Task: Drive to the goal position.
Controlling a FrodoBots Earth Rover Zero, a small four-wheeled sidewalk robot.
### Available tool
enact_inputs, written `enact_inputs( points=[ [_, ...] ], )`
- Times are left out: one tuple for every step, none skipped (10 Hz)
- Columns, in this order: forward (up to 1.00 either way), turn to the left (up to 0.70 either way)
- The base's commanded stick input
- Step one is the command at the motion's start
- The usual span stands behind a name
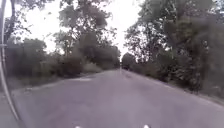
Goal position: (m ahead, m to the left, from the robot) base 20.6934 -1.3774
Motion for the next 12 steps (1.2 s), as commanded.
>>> enact_inputs(
  points=[
    [0.7,0.01],
    [0.7,0.1],
    [0.7,0.23],
    [0.7,0.3],
    [0.7,0.01],
    [0.7,0.0],
    [0.7,0.0],
    [0.7,0.0],
    [0.7,0.0],
    [0.7,0.0],
    [0.7,0.0],
    [0.7,0.0]
  ],
)
